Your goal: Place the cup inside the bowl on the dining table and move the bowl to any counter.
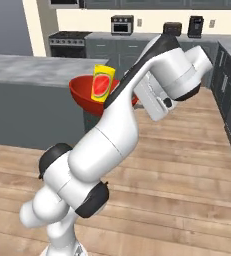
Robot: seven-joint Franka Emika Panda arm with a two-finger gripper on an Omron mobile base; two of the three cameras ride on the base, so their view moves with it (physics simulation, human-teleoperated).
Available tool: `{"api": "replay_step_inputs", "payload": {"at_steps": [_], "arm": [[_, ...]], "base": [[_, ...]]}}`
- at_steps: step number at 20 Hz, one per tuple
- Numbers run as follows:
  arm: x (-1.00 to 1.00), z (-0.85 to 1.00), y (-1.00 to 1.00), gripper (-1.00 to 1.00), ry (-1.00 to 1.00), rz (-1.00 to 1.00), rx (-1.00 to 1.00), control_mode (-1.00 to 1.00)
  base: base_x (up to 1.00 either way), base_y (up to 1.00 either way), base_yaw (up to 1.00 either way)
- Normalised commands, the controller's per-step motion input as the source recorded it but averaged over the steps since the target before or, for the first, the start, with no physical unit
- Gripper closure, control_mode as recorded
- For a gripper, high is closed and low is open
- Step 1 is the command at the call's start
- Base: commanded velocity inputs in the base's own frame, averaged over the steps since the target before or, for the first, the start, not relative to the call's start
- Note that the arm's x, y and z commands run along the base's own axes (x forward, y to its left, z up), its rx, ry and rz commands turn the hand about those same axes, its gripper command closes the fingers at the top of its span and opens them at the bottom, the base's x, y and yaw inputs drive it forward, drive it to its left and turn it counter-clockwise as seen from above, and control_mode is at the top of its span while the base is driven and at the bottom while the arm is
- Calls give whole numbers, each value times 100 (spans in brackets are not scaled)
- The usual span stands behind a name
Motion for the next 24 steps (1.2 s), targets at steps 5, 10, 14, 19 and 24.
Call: {"api": "replay_step_inputs", "payload": {"at_steps": [5,10,14,19,24], "arm": [[0,0,0,100,0,0,0,100],[0,0,0,100,0,0,0,100],[0,0,0,100,0,0,0,100],[0,0,0,100,0,0,0,100],[0,0,0,100,0,0,0,100]], "base": [[100,-5,0],[100,0,-1],[100,0,-2],[100,0,-3],[100,0,-4]]}}
